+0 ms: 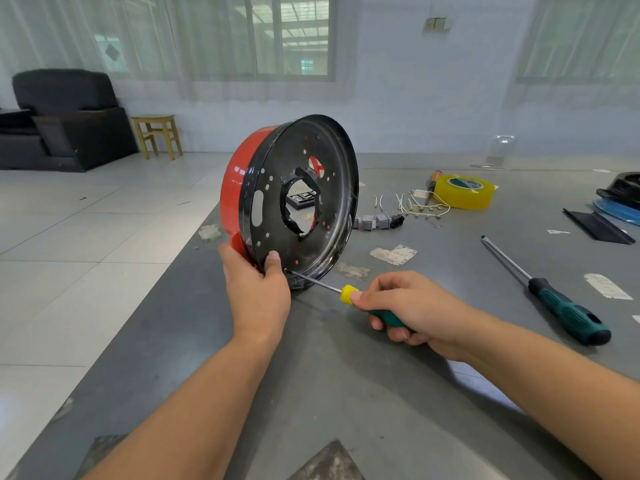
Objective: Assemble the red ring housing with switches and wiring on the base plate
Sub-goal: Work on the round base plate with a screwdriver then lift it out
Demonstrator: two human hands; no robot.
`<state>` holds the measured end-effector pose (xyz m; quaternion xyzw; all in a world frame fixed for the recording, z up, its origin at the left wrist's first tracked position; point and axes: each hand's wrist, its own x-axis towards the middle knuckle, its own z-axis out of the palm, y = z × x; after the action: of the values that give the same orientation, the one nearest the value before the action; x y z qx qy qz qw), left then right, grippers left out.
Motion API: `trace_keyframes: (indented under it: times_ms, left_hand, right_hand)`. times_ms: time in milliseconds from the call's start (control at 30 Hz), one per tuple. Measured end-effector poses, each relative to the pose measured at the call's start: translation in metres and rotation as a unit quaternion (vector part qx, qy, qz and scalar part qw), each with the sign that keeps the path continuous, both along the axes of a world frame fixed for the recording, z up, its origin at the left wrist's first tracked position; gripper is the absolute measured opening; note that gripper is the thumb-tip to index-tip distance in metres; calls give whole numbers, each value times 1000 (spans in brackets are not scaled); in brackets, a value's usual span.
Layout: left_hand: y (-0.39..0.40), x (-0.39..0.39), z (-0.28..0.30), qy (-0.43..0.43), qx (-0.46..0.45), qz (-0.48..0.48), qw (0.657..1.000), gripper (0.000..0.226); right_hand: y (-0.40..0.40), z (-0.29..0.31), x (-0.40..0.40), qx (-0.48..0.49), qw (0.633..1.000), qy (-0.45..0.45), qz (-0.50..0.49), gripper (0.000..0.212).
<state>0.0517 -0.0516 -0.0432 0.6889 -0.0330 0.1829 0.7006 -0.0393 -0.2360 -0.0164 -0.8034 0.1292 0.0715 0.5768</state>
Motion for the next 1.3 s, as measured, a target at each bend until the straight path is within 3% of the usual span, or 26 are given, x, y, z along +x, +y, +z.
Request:
trace_keyframes:
  times_ms: [100,267,400,467,567,700,800,900,1033,1133,1200,1300]
  left_hand:
    - [0,3,-1,5,-30,-4,1000,41]
    - [1,2,-2,-4,-23,-3,1000,41]
    - [3,6,-3,13,-51,-1,999,40]
    - [1,6,-4,11,-41,0,999,38]
    - [0,6,-5,0,-20,8,1000,37]
    - [2,3,-4,-13,-33,6,999,38]
    - [3,-1,-1,-29,-25,-3,999,40]
    - [3,-7,4,-31,-25,-38,998,45]
    - [8,-16,8,-39,-33,-96,994,42]
    - [17,-21,8,-53,39,-124,990,49]
    - [23,-24,10,-84,95,-123,984,56]
    - [32,-28,12,-147,177,-112,967,69]
  right_hand:
    - [1,-1,0,-71,996,-49,2,47]
    - [-10,-4,-10,-200,968,-149,7,30]
    - [-35,-15,-26,-208,956,-190,-74,30]
    - [-48,-23,-31,-337,915,-174,-137,33]
    - [-64,-24,-29,-528,820,-127,-179,31]
    - [-85,-16,-19,-657,714,-109,-215,34]
    - [-94,-18,-17,-696,675,-67,-234,28]
    - [-98,-22,-15,-696,676,-13,-242,23]
    - [-101,-25,-15,-684,686,9,-246,33]
    - [-97,-21,-17,-703,666,-1,-248,39]
    - [-89,-18,-18,-684,682,-73,-250,44]
    - [-72,-20,-21,-542,764,-265,-228,43]
